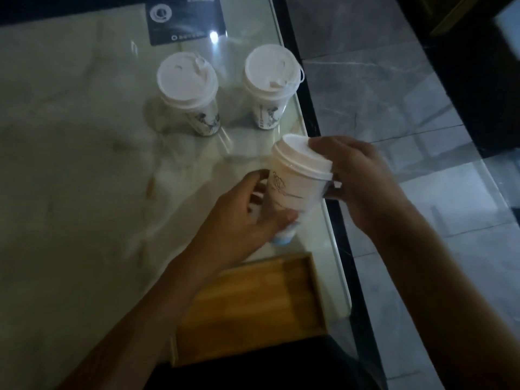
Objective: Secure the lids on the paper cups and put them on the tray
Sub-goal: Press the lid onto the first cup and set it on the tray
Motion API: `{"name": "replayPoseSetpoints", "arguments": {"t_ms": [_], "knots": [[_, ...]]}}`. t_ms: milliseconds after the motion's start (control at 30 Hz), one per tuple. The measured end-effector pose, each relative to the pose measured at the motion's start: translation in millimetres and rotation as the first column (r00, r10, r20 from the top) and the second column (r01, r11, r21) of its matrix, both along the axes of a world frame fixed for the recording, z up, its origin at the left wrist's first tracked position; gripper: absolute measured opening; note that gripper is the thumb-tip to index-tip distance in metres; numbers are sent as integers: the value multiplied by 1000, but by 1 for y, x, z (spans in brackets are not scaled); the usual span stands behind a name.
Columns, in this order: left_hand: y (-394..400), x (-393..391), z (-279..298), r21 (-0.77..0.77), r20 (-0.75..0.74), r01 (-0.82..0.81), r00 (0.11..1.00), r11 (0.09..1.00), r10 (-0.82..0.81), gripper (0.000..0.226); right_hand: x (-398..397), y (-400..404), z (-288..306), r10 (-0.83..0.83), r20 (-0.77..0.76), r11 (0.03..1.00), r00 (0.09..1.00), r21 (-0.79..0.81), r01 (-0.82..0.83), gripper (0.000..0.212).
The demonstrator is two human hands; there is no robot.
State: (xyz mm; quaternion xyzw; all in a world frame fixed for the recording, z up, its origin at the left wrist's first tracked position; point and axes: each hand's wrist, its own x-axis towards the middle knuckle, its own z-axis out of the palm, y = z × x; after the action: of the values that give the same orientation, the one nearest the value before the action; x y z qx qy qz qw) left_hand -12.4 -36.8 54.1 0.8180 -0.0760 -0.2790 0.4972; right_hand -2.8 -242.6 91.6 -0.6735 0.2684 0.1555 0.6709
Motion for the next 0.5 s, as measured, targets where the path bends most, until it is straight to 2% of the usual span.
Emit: {"name": "replayPoseSetpoints", "arguments": {"t_ms": [67,167,233,333,433,500], "knots": [[0,-13,0,116,182,-22,983,993,0,76,-11,10,-3,-35,0,998,999,-59,35,18],[2,-30,0,113,216,-74,975,991,48,78,-32,30,-5,-32,28,990,999,-135,35,25],[14,-39,1,72,209,-124,972,990,107,73,-48,40,-2,-42,55,996,998,-77,46,33],[41,-54,2,-12,166,-165,972,986,164,68,-71,50,1,-3,10,999,1000,42,2,42],[71,-77,1,-82,119,-211,968,974,220,67,-92,69,0,120,-29,988,992,97,-116,32],[94,-94,2,-146,34,-212,975,966,219,64,-105,88,-2,122,-12,985,992,124,-120,30]]}}
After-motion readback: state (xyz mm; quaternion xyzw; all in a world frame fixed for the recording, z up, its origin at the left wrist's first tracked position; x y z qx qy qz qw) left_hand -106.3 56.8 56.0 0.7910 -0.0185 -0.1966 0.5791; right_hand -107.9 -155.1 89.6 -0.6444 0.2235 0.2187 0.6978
